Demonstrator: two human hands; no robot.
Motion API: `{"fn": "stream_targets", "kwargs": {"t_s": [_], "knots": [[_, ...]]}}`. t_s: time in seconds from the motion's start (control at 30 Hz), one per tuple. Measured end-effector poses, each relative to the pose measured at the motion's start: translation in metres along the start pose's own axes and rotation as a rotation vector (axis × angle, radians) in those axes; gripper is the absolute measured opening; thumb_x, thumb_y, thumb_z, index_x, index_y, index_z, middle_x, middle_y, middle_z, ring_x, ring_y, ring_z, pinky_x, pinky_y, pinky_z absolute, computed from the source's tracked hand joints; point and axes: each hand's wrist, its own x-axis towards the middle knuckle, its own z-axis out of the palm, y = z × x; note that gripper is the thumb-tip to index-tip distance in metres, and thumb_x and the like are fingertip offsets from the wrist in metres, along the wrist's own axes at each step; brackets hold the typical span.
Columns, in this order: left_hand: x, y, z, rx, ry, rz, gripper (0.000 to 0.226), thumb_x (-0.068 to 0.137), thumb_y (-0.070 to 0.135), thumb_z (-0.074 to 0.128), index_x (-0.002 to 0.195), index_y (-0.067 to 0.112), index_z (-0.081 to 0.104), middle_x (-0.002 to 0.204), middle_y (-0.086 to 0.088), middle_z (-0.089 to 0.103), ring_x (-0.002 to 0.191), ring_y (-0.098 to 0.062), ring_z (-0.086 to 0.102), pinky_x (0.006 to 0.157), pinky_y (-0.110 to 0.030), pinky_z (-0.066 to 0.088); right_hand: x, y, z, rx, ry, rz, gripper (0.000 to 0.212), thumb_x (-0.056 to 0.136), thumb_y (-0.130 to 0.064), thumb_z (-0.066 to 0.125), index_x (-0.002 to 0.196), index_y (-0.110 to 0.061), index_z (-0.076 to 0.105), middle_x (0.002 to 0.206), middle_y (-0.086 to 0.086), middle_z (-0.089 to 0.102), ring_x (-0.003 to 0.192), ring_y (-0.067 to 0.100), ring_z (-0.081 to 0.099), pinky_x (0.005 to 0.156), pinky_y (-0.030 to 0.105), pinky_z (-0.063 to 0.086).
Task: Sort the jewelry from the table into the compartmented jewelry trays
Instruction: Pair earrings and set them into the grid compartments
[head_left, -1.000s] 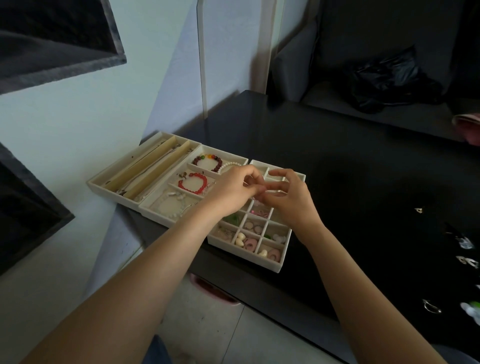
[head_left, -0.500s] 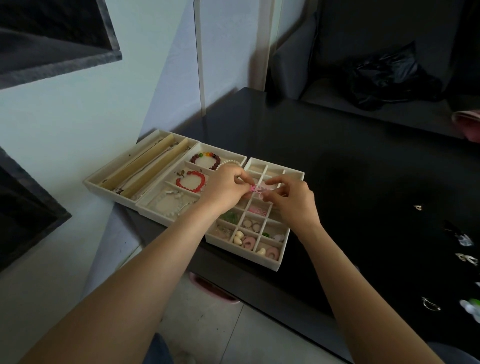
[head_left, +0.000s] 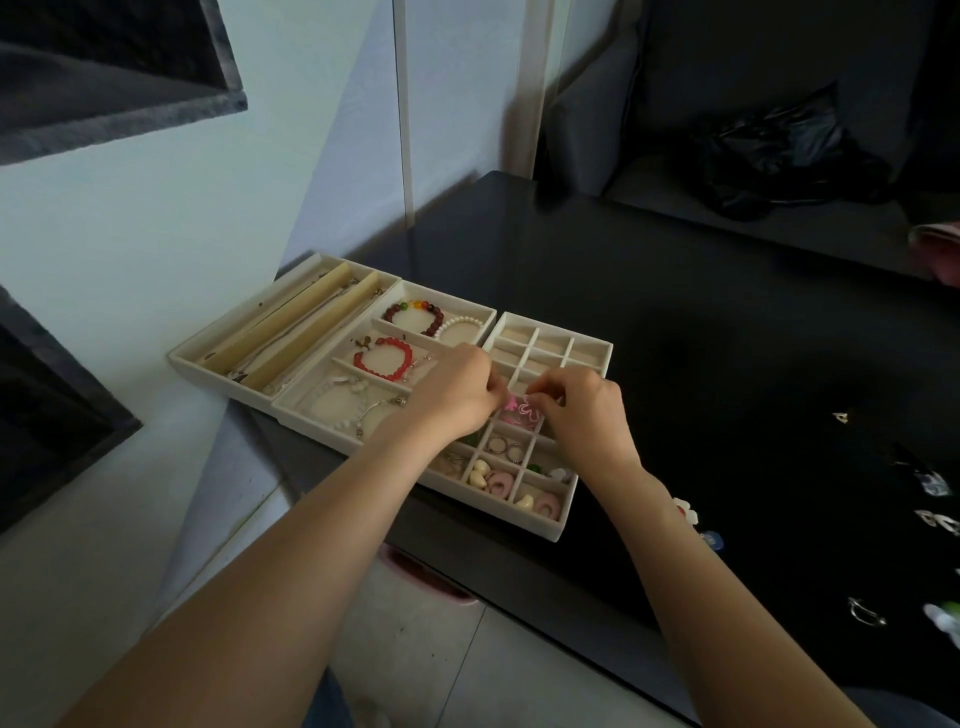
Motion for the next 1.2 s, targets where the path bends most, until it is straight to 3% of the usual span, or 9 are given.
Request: {"fn": "stream_targets", "kwargs": {"t_s": [0.1,0.37,0.53,0.87,0.97,1.1,1.2], "knots": [[0.000,0.000,0.002,0.093,0.034,0.042,0.015,0.090,0.019,0.060,0.091,0.007,0.068,0.093,-0.005,0.064,0.076,-0.016,0.062,0.071,-0.032,0.053,-0.001,-0.001,0.004,-0.034,-0.005,-0.020,0.013,0.092,-0.013,0.059,0.099,-0.013,0.069,0.096,-0.002,0.066,0.077,0.002,0.057,0.063,0.010,0.041],[-0.004,0.006,0.002,0.224,0.064,0.121,0.011,0.090,0.017,0.060,0.098,0.009,0.063,0.105,-0.003,0.053,0.084,-0.016,0.057,0.069,-0.027,0.045,-0.002,-0.004,0.007,-0.137,0.007,-0.058,0.005,0.090,-0.014,0.060,0.095,-0.016,0.060,0.096,0.003,0.063,0.087,0.015,0.063,0.071,0.031,0.056],[-0.005,0.004,0.003,0.308,0.094,0.230,0.014,0.089,0.016,0.063,0.102,0.012,0.062,0.114,-0.001,0.052,0.081,-0.007,0.046,0.068,-0.021,0.038,-0.006,-0.009,0.004,-0.329,0.047,-0.136,0.014,0.090,-0.013,0.061,0.104,-0.013,0.061,0.111,0.006,0.055,0.104,0.019,0.054,0.070,0.026,0.048],[-0.006,0.005,-0.002,0.343,0.074,0.294,0.017,0.090,0.015,0.060,0.106,0.017,0.066,0.116,0.001,0.052,0.097,-0.013,0.056,0.068,-0.023,0.040,-0.008,-0.008,-0.006,-0.344,-0.082,-0.146,0.020,0.093,-0.009,0.055,0.109,-0.015,0.065,0.109,0.002,0.059,0.094,0.017,0.059,0.073,0.028,0.051],[-0.007,0.002,-0.009,0.359,0.066,0.319,0.022,0.088,0.014,0.059,0.108,0.022,0.064,0.117,0.003,0.053,0.104,-0.013,0.053,0.075,-0.024,0.039,-0.014,-0.009,-0.011,-0.427,-0.125,-0.185,0.022,0.092,-0.006,0.055,0.111,-0.014,0.063,0.111,0.002,0.055,0.096,0.017,0.055,0.072,0.026,0.049],[-0.013,0.002,-0.016,0.408,0.036,0.343,0.033,0.088,0.012,0.057,0.117,0.026,0.062,0.123,0.004,0.050,0.116,-0.014,0.047,0.096,-0.035,0.036,-0.021,-0.012,-0.014,-0.495,-0.177,-0.237,0.033,0.089,-0.005,0.058,0.120,-0.016,0.060,0.118,0.003,0.050,0.109,0.017,0.049,0.084,0.031,0.051],[-0.019,0.000,-0.018,0.465,-0.013,0.354,0.038,0.089,0.010,0.053,0.122,0.027,0.061,0.127,0.004,0.047,0.119,-0.015,0.043,0.099,-0.035,0.033,-0.024,-0.013,-0.015,-0.523,-0.197,-0.253,0.038,0.090,-0.008,0.057,0.127,-0.019,0.057,0.121,0.001,0.047,0.111,0.015,0.045,0.088,0.030,0.049]]}}
